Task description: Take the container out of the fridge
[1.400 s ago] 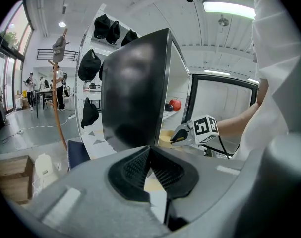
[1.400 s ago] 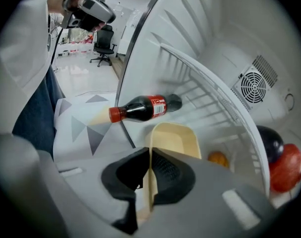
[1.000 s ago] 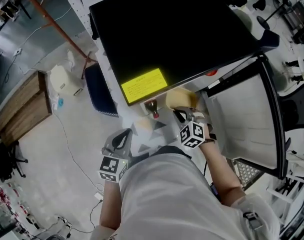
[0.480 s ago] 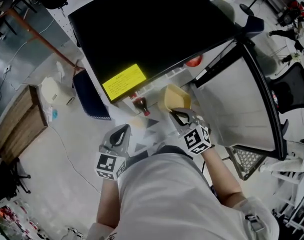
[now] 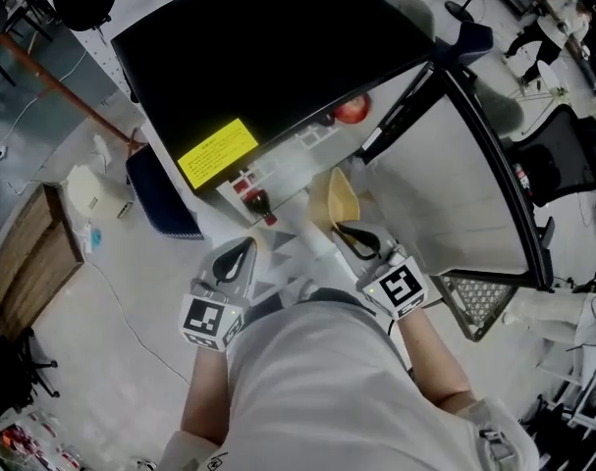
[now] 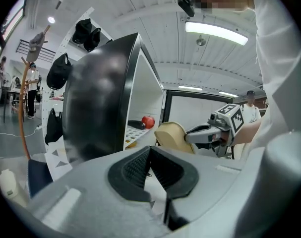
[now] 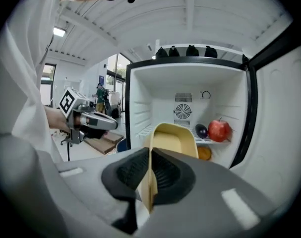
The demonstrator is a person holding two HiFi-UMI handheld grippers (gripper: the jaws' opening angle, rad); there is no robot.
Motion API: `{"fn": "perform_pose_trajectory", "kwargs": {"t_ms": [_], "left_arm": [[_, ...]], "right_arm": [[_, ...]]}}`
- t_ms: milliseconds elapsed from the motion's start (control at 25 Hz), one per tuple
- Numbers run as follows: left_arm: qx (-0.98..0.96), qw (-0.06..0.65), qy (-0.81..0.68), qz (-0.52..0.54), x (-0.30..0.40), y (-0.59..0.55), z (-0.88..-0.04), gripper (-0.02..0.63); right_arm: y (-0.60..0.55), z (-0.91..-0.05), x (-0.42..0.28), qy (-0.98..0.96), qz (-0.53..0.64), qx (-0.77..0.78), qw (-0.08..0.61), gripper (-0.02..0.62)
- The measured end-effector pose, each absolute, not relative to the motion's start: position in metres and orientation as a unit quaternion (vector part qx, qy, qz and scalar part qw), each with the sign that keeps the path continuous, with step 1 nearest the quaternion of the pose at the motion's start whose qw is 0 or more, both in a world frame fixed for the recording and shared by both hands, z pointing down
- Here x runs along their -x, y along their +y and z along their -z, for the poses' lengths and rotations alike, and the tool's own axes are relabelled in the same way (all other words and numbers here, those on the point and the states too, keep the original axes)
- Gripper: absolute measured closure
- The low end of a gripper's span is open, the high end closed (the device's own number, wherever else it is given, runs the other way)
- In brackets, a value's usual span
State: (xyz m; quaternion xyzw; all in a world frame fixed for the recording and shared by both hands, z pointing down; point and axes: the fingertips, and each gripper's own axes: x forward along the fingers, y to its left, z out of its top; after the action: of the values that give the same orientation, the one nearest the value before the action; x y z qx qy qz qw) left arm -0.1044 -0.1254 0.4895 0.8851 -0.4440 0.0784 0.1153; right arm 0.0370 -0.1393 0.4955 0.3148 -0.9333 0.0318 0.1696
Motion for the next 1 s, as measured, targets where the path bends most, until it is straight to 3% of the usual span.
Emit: {"fn": "perform_pose_trajectory", "kwargs": {"t_ms": [480,1000], "left_arm": [[-0.9,0.122,-0.419,-0.01,0.087,-0.124,-0.464,0.598],[-0.912,0.123,-0.392,0.011,0.079,-0.118,-0.444,0.598]], "right_arm": [[-0.101,-0.466,-0.056,-0.932,-0.097,-0.343,0.066,0.574],[-0.087,-0.459,-0.062,-0.926,-0.115,-0.359,0.016,0.574]]}}
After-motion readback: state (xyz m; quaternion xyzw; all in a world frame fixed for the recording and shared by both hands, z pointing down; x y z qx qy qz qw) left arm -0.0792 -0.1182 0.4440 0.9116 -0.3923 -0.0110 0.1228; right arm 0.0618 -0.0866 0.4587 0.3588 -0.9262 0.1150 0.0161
